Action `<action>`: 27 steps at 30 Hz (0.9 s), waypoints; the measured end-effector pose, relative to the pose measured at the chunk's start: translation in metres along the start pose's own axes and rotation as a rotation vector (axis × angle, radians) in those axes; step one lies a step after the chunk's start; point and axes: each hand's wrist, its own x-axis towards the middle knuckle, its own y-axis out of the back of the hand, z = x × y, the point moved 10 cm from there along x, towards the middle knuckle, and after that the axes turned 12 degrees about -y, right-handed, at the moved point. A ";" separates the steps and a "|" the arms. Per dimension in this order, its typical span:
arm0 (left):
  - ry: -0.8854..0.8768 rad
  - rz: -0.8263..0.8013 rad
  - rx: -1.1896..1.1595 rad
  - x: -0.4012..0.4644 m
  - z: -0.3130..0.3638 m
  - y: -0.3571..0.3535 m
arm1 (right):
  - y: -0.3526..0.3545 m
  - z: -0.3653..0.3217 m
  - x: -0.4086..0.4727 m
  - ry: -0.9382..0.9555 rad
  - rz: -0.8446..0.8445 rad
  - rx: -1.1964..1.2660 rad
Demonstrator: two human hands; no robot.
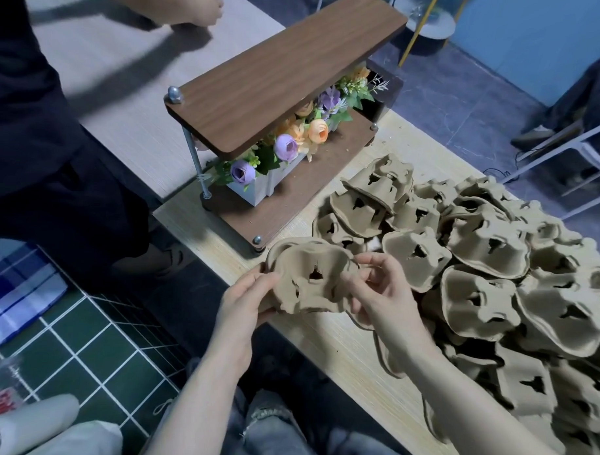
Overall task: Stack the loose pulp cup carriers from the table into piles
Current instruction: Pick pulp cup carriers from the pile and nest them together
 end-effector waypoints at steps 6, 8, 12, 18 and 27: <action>-0.066 -0.023 0.047 -0.001 0.001 0.010 | -0.004 -0.008 0.010 0.062 0.028 -0.084; -0.079 -0.010 0.083 0.000 0.000 0.013 | -0.003 -0.006 0.017 0.054 0.037 -0.144; -0.152 0.057 0.231 0.003 0.000 0.025 | 0.002 -0.006 0.022 0.070 0.047 -0.252; -0.193 0.122 0.325 0.008 -0.002 0.033 | 0.024 -0.038 0.041 0.210 0.125 -0.426; -0.423 0.153 0.563 0.003 0.010 0.036 | 0.068 -0.097 0.114 0.320 0.346 -0.840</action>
